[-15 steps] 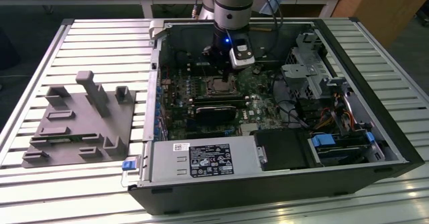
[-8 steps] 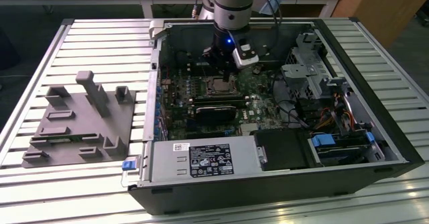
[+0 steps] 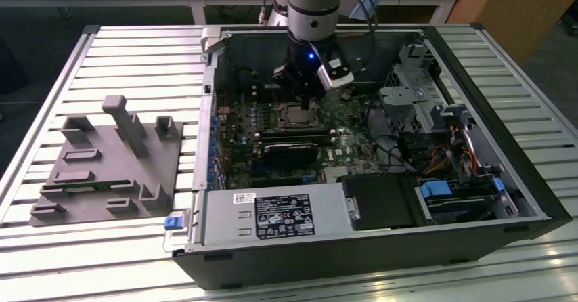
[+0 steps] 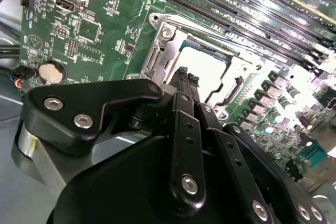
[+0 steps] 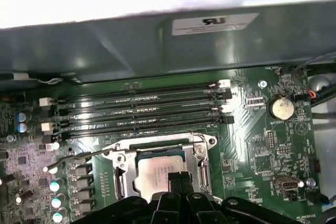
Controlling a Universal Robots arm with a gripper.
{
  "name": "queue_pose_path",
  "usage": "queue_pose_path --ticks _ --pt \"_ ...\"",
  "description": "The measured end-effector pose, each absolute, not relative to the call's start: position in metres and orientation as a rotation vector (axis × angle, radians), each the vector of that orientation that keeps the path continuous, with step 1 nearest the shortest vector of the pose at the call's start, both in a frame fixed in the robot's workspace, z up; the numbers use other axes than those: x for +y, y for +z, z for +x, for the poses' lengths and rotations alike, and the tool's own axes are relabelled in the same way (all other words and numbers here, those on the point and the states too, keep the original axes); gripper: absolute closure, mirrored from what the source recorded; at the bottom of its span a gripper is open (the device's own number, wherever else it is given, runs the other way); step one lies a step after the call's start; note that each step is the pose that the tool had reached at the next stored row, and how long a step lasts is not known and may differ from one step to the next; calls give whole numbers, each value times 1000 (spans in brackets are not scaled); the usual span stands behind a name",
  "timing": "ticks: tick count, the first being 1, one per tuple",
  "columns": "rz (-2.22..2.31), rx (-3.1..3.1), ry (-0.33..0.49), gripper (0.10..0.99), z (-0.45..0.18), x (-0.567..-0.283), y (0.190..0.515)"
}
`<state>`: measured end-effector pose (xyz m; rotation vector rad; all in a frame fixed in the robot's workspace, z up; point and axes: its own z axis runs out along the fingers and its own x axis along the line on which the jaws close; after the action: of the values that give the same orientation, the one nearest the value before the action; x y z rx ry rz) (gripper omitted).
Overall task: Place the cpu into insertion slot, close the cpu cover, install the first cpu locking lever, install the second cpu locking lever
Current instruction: 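Close the cpu cover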
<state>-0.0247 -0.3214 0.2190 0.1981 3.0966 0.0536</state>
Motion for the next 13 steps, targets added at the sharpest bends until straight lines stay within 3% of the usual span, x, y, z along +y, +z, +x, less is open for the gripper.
queue_pose_path --ticks 13 --pt "196 3088 52 980 -40 -323 213"
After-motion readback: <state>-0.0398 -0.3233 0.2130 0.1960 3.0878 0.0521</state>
